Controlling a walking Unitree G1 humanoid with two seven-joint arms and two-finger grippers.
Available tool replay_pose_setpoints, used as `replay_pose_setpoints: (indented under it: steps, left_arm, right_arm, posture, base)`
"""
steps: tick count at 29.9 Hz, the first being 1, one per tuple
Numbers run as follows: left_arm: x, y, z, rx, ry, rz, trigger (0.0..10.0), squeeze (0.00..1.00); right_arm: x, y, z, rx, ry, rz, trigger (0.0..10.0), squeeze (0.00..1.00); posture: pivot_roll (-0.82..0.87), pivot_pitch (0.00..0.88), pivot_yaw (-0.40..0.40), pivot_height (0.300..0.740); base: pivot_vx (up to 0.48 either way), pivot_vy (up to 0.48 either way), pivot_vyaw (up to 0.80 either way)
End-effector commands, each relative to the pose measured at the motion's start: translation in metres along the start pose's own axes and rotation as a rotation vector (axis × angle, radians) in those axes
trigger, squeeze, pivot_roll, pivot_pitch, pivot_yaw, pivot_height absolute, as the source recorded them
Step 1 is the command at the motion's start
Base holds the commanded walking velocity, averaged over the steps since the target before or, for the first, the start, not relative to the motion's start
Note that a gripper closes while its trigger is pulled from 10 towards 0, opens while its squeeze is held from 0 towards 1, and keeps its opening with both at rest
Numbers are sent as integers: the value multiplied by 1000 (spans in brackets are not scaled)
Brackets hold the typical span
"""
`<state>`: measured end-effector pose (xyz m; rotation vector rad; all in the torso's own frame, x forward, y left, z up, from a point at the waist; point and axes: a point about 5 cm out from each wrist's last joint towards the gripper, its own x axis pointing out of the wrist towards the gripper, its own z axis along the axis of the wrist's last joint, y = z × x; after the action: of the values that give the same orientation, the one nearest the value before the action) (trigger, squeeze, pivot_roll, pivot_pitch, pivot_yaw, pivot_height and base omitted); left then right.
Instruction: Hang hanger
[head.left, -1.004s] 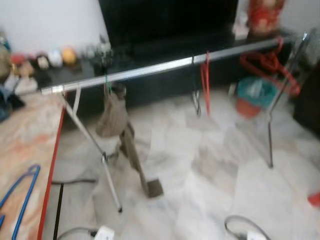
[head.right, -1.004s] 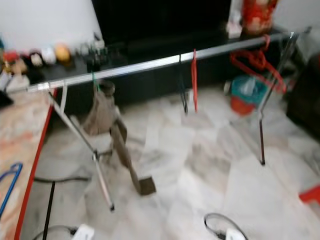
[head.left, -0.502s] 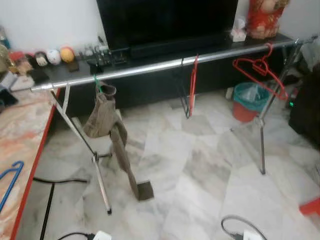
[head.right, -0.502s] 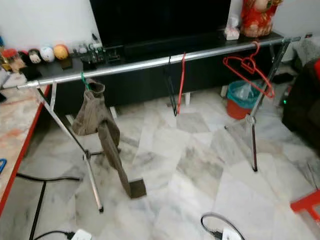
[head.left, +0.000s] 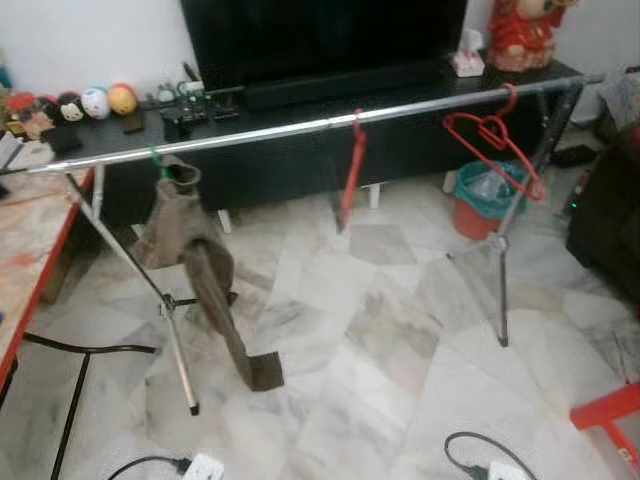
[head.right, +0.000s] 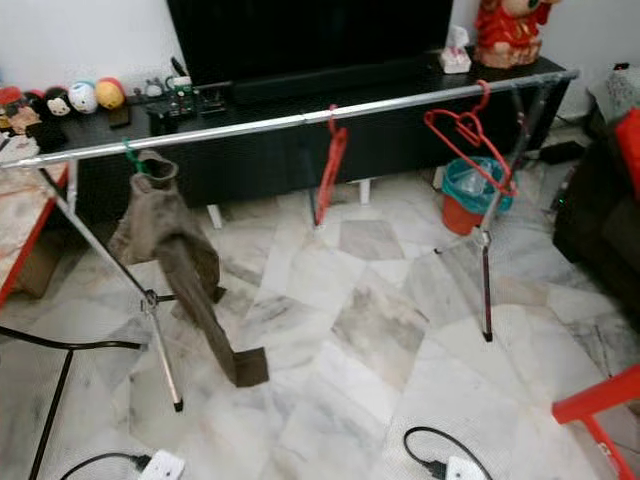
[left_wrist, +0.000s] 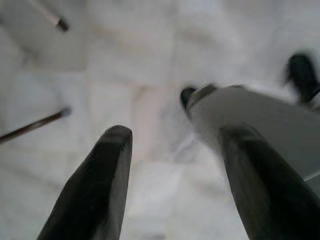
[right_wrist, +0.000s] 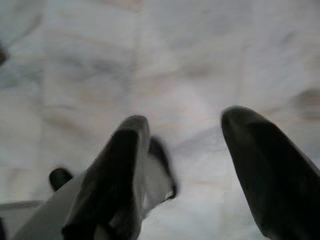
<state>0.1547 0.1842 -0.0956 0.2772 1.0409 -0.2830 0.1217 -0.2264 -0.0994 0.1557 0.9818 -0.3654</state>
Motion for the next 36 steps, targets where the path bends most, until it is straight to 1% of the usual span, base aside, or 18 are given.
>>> replay_pose_setpoints:
  steps: [1, 15, 21, 35, 36]
  left_arm:
    - [-4, 10, -12, 7, 40, 26, 10000, 0]
    - [-4, 10, -12, 8, 40, 26, 10000, 0]
    - [-4, 11, -12, 23, 41, 38, 10000, 0]
    - [-4, 11, -12, 6, 35, 42, 10000, 0]
    - [-4, 11, -12, 6, 36, 42, 10000, 0]
  right_arm:
    - [0, 11, 0, 3, -3, 28, 10000, 0]
    - [0, 11, 0, 4, -11, 31, 10000, 0]
    - [0, 11, 0, 2, -7, 30, 10000, 0]
    - [0, 12, 0, 8, -5, 32, 10000, 0]
    - [0, 12, -1, 3, -2, 33, 10000, 0]
  posture:
    - [-79, 6, 59, 740]
    - [-80, 8, 59, 740]
    - [-80, 9, 60, 740]
    - [-80, 9, 60, 740]
    - [-79, 9, 60, 740]
  base:
    - [0, -292, 0]
    - [0, -269, 0]
    - [0, 0, 0]
    - [0, 0, 0]
    - [0, 0, -694]
